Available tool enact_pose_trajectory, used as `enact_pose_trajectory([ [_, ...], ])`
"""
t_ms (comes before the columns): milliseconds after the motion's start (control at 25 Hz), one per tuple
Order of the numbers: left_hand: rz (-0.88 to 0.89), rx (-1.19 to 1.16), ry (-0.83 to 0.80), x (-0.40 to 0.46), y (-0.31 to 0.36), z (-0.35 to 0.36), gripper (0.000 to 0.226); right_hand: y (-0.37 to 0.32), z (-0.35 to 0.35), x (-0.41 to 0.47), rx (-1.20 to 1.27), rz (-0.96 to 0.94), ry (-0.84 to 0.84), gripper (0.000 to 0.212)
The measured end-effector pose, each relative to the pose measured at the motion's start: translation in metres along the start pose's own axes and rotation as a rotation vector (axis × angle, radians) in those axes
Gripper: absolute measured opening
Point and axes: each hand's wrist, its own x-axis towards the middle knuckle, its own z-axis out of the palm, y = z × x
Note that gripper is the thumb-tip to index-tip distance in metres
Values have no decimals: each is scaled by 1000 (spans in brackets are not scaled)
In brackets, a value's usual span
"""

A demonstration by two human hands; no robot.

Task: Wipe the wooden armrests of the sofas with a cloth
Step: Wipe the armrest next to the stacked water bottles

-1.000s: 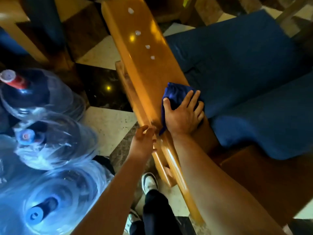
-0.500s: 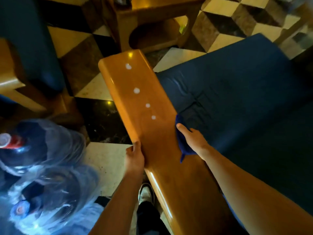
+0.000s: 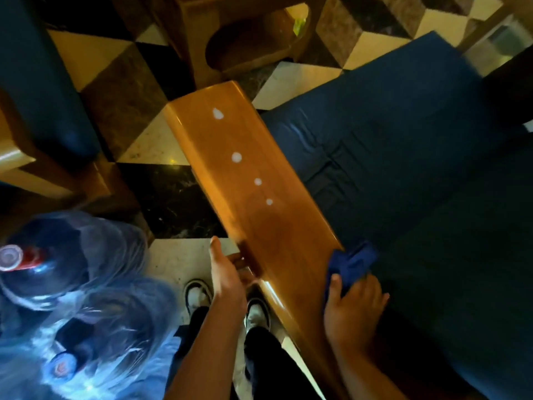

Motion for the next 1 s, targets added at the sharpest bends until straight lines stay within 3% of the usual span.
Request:
enact_pose_trajectory([
  [160,-54,164,-49,4,13,-4,82,-42,34,-77,-180,-249,-72,86],
  [320,-111,193,-129,13,32,-4,78,-89,42,-25,-310,-632,-2,106],
  [400,-120,108,-151,12,41,1,72,-129,46,-1,-306,-723,6,105],
  [560,-115,32,-149,9,65,10,64,-157,60,-2,-154,-724,168,81],
  [680,-112,165,-111,-3,38,3,69,-75,57,-41,-216,-695,163,89],
  [840,-213,132,-75,-25,-8,-5,68,42,47,-100,-291,-452,60,94],
  [1000,-178,77,-52,-10,7,9,66,8,36,-59,-267,-358,-22,111],
])
